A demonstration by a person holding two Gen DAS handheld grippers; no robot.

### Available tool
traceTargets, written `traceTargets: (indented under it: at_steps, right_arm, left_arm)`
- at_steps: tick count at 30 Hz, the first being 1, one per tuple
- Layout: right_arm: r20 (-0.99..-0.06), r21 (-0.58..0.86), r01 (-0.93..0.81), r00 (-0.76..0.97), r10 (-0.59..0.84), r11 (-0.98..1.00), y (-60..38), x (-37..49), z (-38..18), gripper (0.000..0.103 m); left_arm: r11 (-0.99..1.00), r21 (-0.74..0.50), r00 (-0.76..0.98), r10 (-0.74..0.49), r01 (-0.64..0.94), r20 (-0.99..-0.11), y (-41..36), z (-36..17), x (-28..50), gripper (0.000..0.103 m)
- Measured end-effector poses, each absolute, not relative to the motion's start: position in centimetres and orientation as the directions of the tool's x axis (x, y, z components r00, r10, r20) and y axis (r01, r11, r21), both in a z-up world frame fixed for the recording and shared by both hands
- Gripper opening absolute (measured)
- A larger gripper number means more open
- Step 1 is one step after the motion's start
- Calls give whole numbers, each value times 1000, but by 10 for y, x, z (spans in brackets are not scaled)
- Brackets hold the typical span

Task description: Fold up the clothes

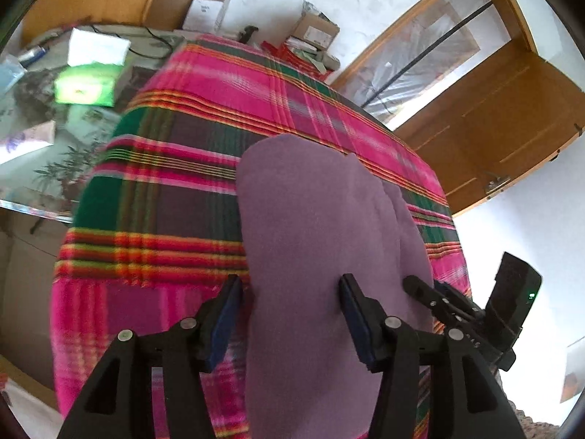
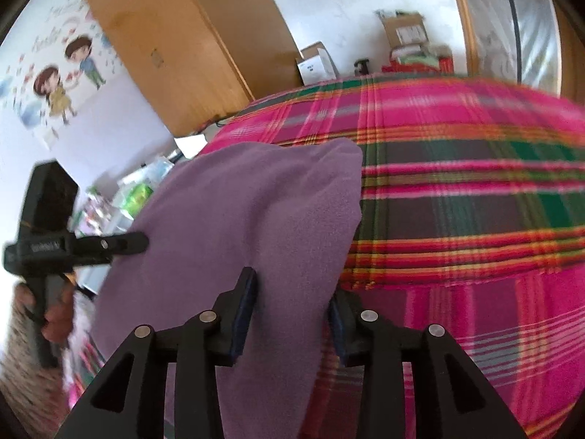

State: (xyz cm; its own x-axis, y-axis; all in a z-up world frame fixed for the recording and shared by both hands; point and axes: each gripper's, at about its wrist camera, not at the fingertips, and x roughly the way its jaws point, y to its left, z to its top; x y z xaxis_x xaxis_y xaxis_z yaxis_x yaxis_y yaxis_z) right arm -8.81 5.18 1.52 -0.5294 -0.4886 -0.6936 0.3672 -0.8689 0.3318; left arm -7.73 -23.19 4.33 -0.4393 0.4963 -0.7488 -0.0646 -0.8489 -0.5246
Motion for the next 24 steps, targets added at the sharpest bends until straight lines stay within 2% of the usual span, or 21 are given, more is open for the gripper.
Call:
traceTargets:
  at_steps: [6, 12, 24]
  right_arm:
    - [-666, 186, 375, -632, -397, -908, 52, -57, 31, 38]
    - [-631, 120, 436, -660, -407, -892, 44, -27, 40, 38]
    - [-695, 87, 451, -612, -378, -888, 28, -18, 19, 37]
  left_arm:
    - [-879, -476, -471, 434, -34, -768, -231, 47, -46, 55]
    - [-903, -429, -501, 377, -14, -779, -229, 49, -31, 55]
    - [-893, -449, -500, 374, 34, -781, -235, 36, -25, 56]
